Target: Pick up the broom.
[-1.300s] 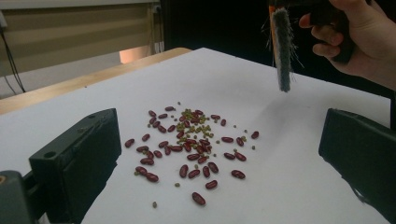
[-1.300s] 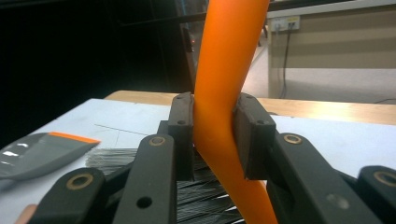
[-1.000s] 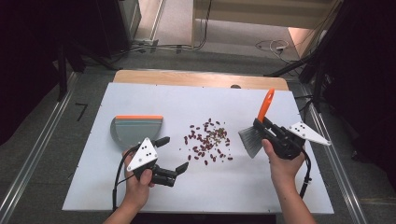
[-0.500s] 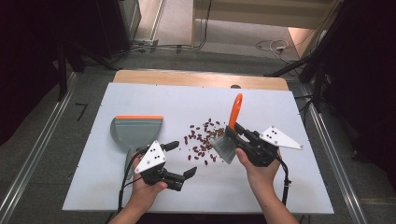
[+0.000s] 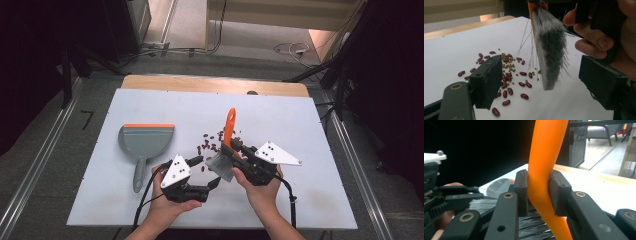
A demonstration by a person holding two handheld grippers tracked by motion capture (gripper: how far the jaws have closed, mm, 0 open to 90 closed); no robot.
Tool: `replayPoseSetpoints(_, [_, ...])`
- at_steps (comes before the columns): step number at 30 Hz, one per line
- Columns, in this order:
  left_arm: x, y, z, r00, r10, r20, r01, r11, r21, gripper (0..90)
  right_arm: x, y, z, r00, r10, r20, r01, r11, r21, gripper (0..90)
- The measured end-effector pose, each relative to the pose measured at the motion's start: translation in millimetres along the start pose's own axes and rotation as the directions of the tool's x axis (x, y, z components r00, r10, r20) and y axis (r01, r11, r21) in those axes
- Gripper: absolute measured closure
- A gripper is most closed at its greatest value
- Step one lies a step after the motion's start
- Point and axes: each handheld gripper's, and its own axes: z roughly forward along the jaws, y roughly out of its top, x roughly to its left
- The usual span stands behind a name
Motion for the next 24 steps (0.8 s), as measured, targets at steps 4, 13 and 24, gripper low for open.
replayPoseSetpoints(4, [-2.7,-0.3,4.3,0.9998,-0.020,0.008,0.020,0.9997,0.016,28.5,9.4,-1.7,2.9,0.9998,-0.003,-0.018,0.004,1.000,0.003,68.9])
replayPoseSetpoints(13, [-6.0,-3.0,10.0,0.9998,-0.022,0.004,0.022,0.9987,0.047,59.2,22.8,-1.9,4.9,0.9992,-0.009,-0.039,0.009,1.000,-0.010,68.9])
replayPoseSetpoints(24, [-1.9,-2.2,7.7,0.9998,-0.020,0.004,0.020,0.9982,0.057,85.0,25.5,-1.8,4.8,0.9994,0.000,-0.036,-0.001,1.000,-0.015,68.7])
